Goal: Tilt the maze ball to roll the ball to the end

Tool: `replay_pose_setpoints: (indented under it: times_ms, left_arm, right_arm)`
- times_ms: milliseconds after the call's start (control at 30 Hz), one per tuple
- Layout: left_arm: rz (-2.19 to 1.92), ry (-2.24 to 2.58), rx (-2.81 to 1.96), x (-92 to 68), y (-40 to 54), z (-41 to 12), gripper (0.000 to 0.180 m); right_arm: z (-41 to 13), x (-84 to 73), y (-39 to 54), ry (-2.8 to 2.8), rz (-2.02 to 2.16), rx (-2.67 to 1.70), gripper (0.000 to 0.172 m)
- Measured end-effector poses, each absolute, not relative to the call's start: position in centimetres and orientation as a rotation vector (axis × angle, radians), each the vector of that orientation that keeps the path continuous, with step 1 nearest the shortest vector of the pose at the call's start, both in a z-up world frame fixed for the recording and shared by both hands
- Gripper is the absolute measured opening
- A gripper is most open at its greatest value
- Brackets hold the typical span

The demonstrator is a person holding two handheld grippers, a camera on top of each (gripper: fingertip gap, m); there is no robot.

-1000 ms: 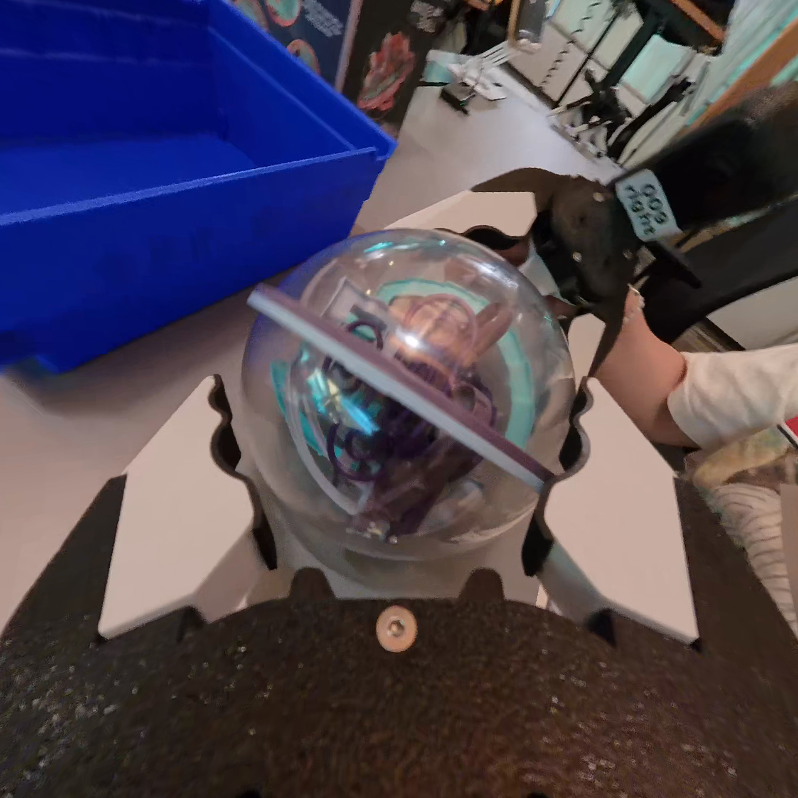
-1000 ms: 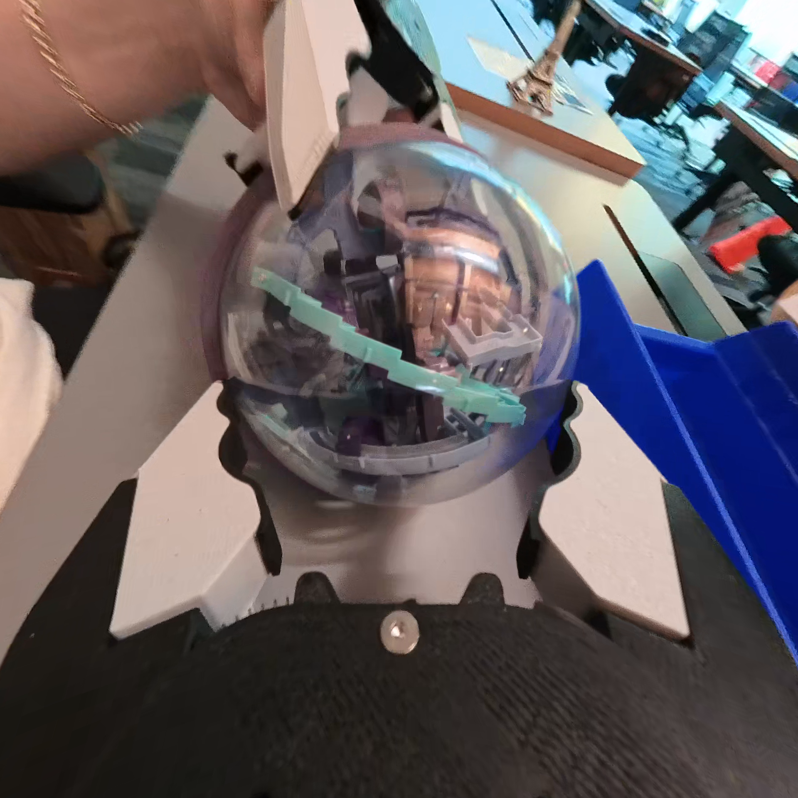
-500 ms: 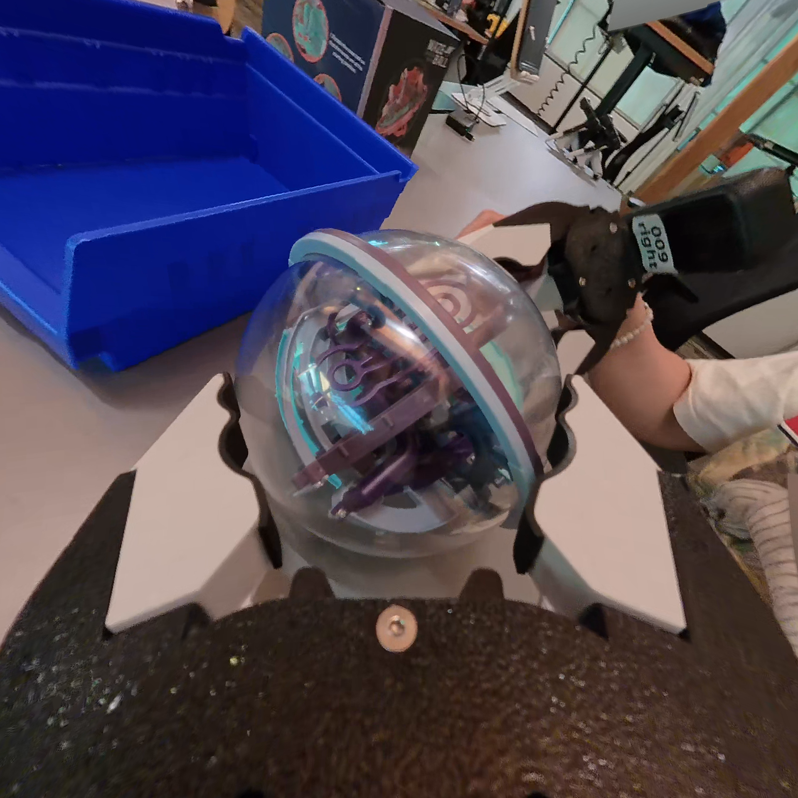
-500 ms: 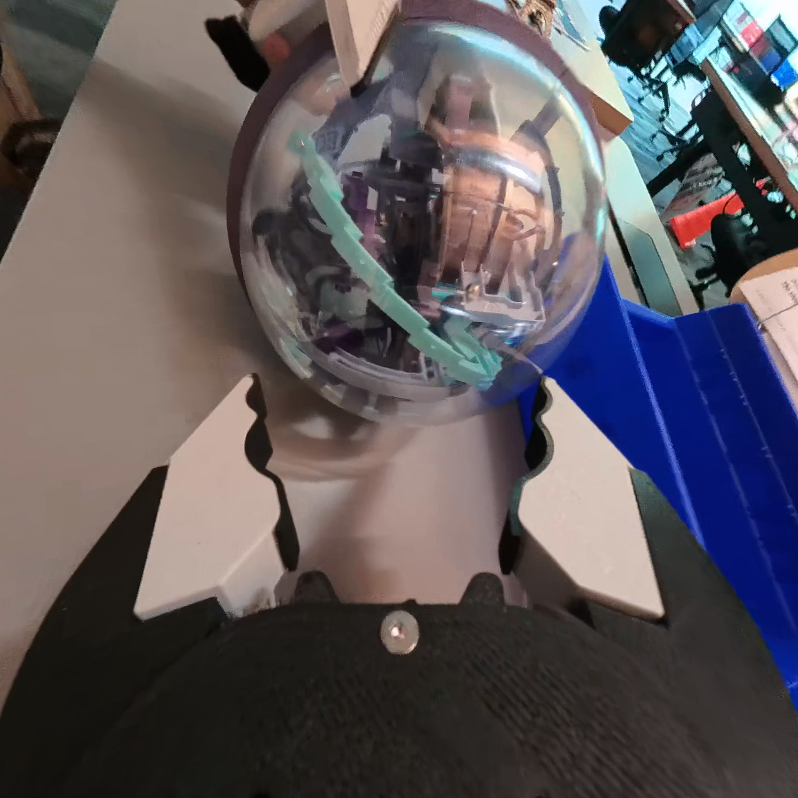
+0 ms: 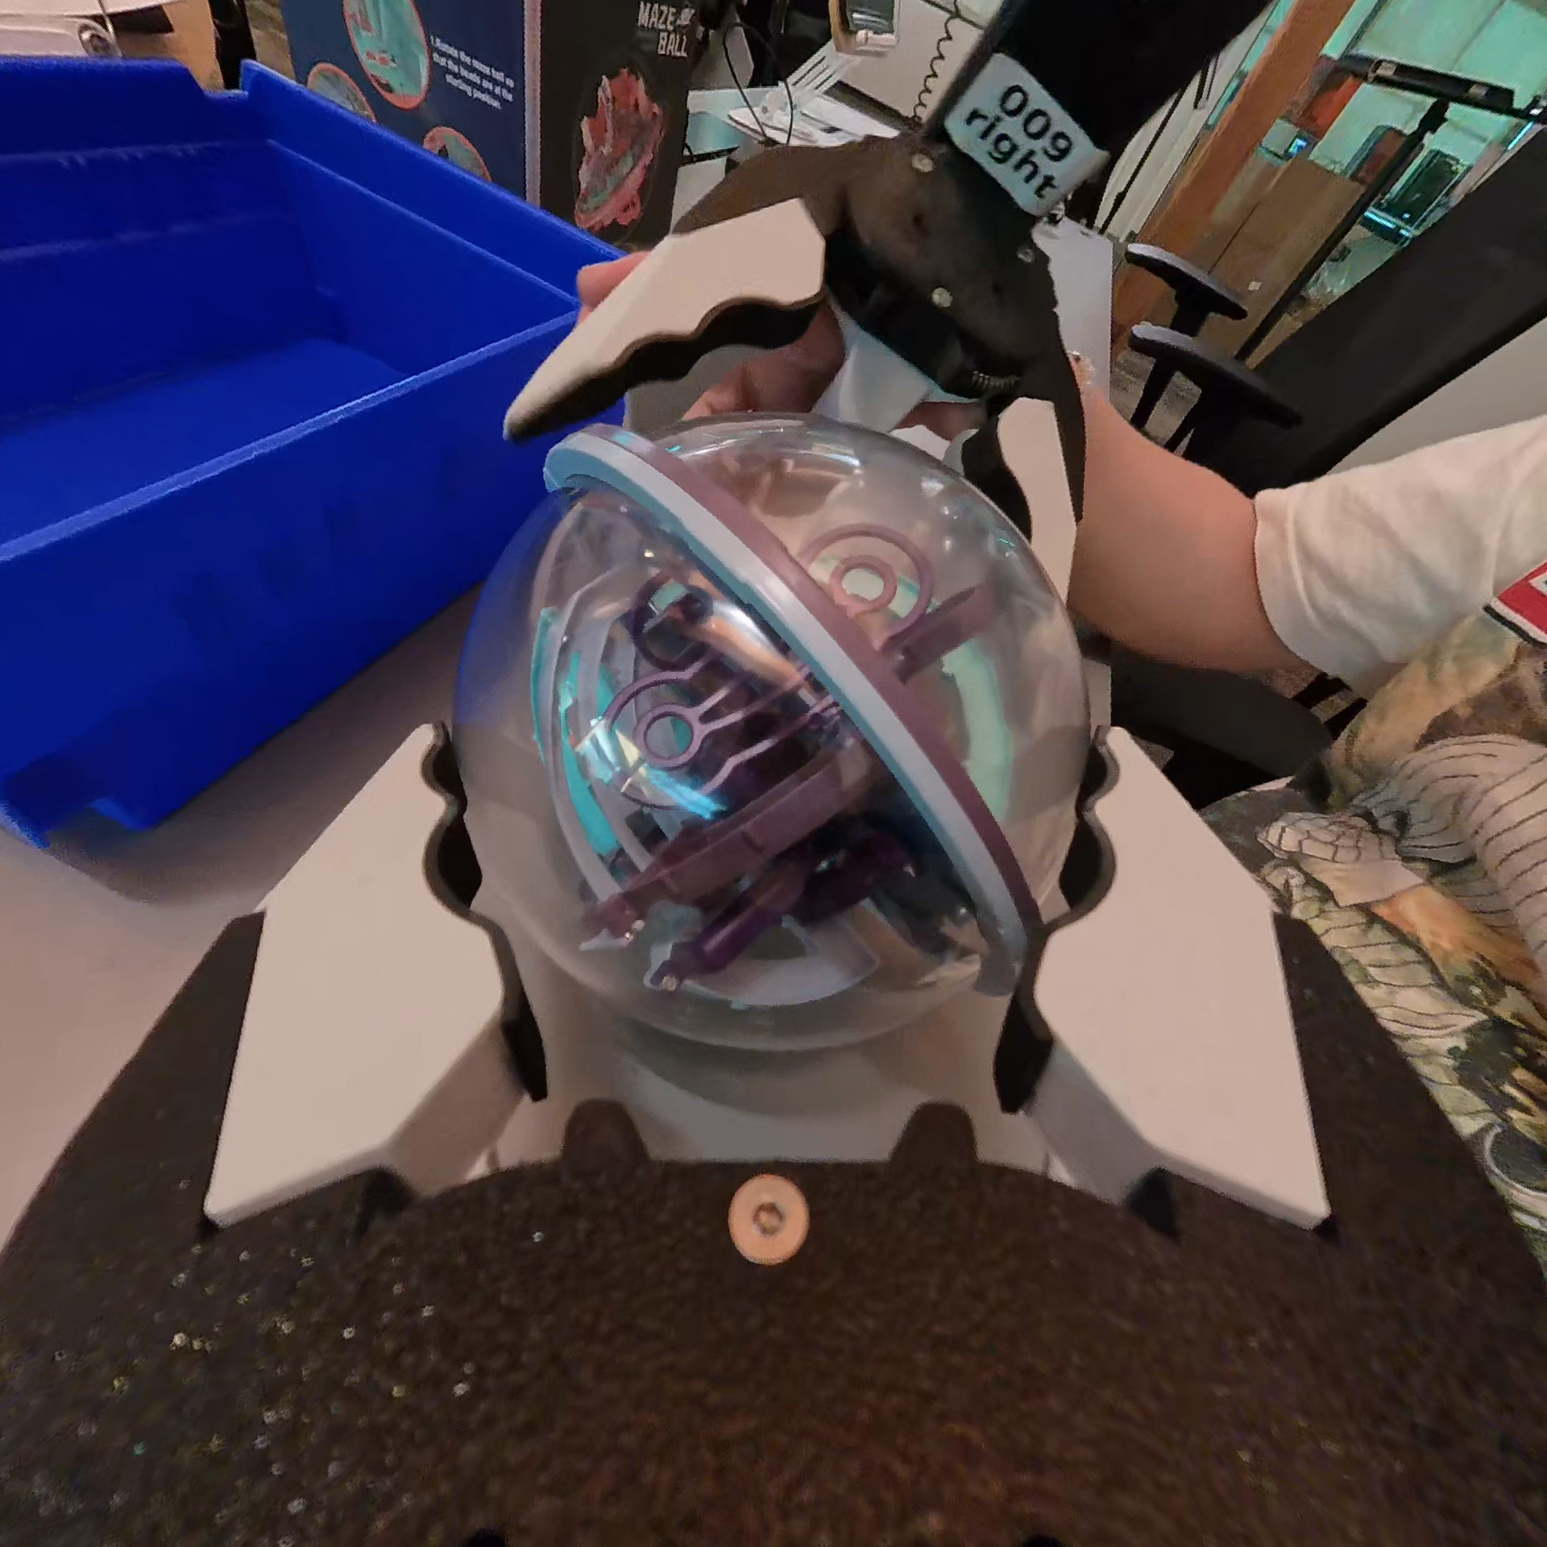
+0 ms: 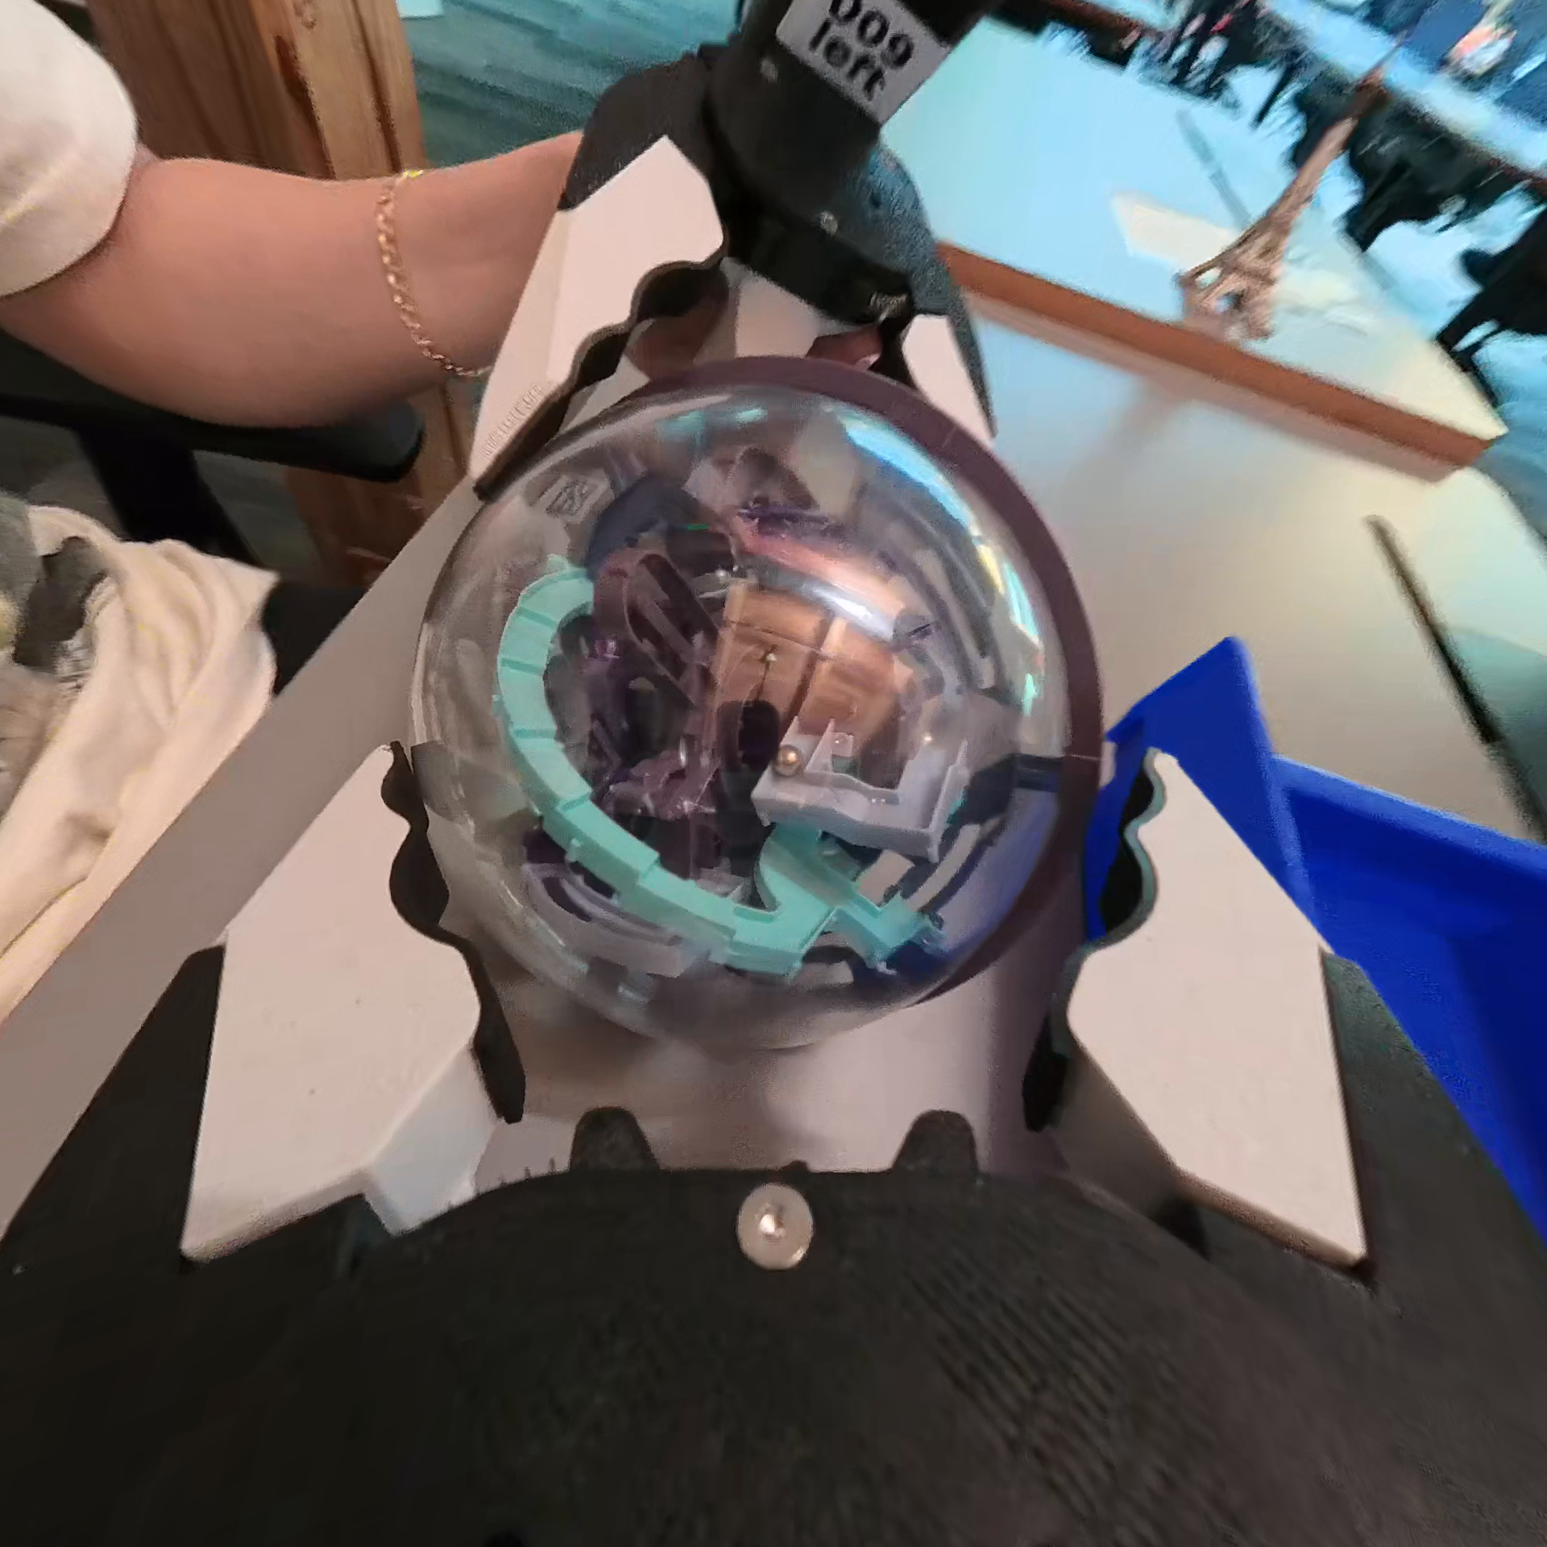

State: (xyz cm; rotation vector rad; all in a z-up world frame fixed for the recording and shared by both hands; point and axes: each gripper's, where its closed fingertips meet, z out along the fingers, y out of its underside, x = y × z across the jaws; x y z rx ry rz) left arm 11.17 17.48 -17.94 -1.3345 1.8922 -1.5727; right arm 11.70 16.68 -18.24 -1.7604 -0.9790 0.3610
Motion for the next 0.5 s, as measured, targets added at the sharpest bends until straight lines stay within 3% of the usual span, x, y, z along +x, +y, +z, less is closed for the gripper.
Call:
replay_pose_setpoints:
  times_ms: [500]
  left_arm:
    - [-1.609,1.862,-1.297,11.57,17.44,-17.90,0.141]
  right_arm:
    - [-18.30,11.37,16.93,-0.953,0.487,-1.696,0.158]
